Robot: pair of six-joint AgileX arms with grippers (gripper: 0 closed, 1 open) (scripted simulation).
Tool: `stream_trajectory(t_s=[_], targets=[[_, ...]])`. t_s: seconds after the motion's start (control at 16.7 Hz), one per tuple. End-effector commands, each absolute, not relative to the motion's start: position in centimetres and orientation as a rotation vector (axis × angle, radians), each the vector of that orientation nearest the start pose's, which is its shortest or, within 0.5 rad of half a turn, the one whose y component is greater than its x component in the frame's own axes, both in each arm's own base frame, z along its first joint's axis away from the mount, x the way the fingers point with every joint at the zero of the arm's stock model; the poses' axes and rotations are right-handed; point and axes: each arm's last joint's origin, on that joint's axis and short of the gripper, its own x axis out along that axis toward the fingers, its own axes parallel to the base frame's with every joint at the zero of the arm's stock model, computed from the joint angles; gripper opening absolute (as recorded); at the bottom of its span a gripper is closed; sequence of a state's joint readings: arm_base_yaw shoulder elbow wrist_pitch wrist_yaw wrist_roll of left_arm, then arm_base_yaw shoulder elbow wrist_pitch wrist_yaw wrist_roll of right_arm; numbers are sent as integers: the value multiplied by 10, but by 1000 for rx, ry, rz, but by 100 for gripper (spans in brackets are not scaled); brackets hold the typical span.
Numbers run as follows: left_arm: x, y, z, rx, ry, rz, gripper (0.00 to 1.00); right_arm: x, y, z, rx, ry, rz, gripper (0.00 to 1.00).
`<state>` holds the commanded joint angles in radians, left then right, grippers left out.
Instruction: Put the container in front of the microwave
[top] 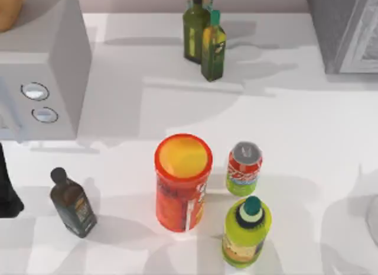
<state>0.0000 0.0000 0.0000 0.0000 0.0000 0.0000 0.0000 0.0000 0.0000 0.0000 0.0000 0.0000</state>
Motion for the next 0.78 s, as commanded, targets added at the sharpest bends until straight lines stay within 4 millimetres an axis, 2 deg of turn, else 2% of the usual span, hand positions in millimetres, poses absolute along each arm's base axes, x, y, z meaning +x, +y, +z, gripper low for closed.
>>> stream_trajectory(t_s=[0.18, 0.36, 0.6, 0.78], targets=[[106, -2, 162, 0, 7, -6, 100, 106, -1, 160, 0, 0, 0, 100], [107, -6, 179, -3, 76, -51, 100, 106, -1, 160, 0, 0, 0, 100], [119, -19, 228, 6, 265, -157, 100, 106, -1, 160, 0, 0, 0, 100], [147, -39, 274, 40, 468, -254, 100, 106, -1, 160, 0, 0, 0, 100]])
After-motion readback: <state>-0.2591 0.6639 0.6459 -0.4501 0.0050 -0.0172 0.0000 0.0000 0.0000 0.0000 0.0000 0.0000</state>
